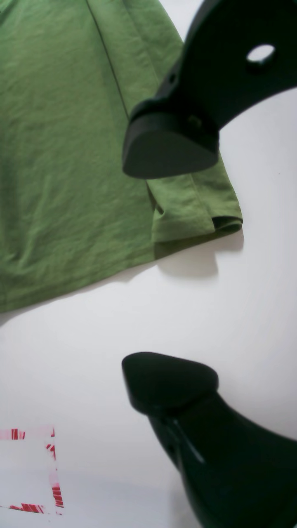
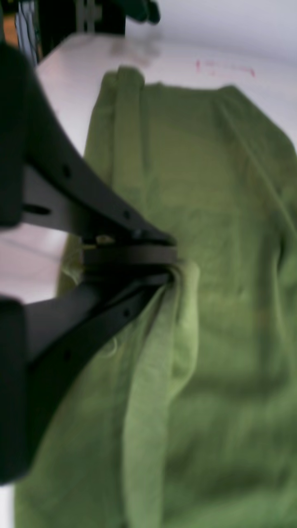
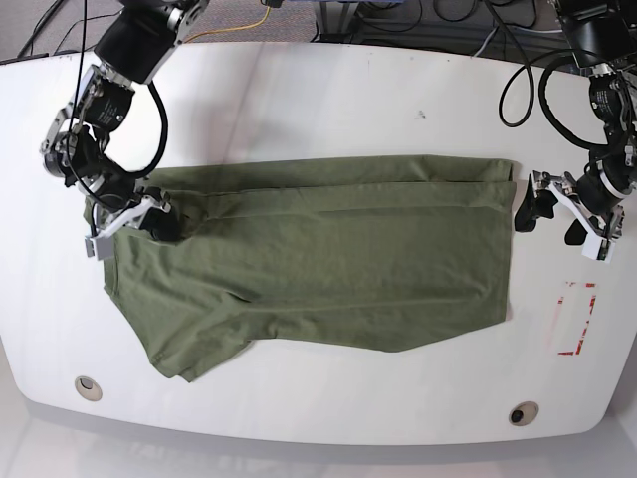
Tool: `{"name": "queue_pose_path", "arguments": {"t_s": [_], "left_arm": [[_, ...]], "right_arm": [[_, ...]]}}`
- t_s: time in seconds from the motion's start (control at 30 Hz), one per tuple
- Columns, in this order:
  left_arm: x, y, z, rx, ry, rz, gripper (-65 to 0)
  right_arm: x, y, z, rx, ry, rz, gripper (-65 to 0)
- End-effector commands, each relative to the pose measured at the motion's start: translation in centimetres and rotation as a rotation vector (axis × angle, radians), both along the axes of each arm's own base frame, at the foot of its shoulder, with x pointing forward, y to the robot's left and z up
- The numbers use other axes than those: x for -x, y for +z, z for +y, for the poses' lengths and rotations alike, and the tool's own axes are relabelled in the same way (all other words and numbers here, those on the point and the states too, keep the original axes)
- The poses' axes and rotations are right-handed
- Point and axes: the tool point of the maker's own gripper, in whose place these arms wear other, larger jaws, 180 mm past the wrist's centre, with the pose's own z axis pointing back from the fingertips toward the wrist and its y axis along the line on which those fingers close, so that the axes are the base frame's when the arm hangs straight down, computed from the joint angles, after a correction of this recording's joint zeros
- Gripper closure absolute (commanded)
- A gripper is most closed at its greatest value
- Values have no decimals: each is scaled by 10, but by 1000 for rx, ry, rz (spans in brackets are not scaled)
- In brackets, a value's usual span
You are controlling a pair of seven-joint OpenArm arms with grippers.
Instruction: Layout the t-shirt on the table in an organized manner, then fold the t-shirt properly
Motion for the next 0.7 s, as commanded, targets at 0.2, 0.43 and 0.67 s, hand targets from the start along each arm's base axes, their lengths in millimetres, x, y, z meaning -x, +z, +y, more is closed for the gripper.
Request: {"name": "queue_pose_path", "arguments": {"t_s": [0.2, 0.43, 0.67], "left_arm": [[-8, 17, 2, -6, -9, -55, -650], [-7, 16, 2, -4, -8, -53, -650], [-7, 16, 2, -4, -7, -52, -650]], "right_arm": [[-35, 12, -1, -74, -22, -55, -3], [-53, 23, 1, -105, -22, -80, -217], [-61, 29, 1, -112, -25, -95, -636]]}}
